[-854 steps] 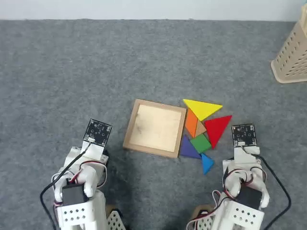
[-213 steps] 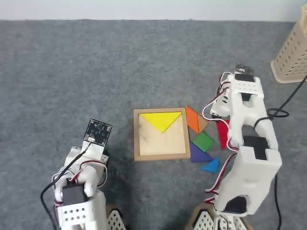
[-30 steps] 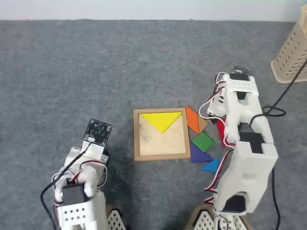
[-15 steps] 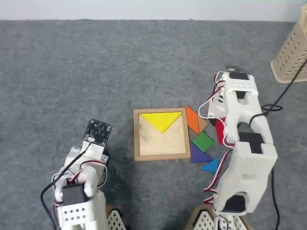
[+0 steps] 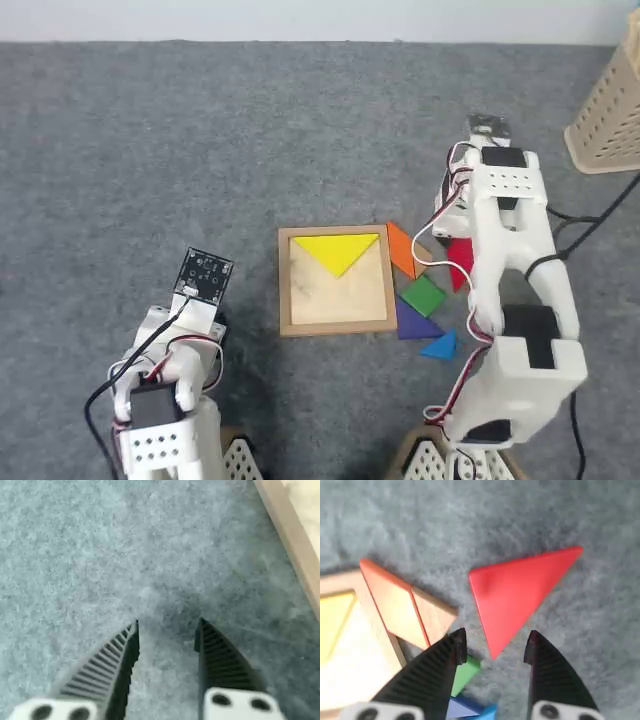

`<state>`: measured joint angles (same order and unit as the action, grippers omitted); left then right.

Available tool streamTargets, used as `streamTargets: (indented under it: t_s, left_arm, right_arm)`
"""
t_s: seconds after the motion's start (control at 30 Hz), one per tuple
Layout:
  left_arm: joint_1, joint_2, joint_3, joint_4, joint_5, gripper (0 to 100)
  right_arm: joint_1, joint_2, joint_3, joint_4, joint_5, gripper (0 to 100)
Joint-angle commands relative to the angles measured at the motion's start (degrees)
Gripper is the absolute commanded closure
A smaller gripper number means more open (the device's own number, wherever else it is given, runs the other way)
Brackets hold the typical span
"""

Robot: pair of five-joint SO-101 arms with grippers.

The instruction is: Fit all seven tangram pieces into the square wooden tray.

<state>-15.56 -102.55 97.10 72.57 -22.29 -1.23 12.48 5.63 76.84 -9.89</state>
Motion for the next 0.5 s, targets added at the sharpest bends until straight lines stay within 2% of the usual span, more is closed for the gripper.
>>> streamTargets:
  t_s: [0.0,0.1,0.17,0.23,0.47]
  left_arm:
    - [0.00,-0.62,-0.40,0.18,0.35,82]
    - [0.00,-0.62,-0.40,0.18,0.35,82]
    - [0.00,-0.62,-0.40,0.18,0.35,82]
    - [0.00,-0.62,-0.40,0.18,0.35,82]
    - [0.00,-0.62,-0.40,0.18,0.35,82]
  right_arm:
    - [-1.71,-0.48,-5.19,-0.13,-6.51,78.6]
    - [-2.86,5.05,-9.41,-0.13,-12.13,68.4]
    - [-2.95,9.10,-12.40,-0.13,-16.26,65.1]
    - [-2.77,13.05,-15.65,-0.13,-18.37,65.8]
    - [-1.98,20.97,-20.84,-0.04,-18.81,65.8]
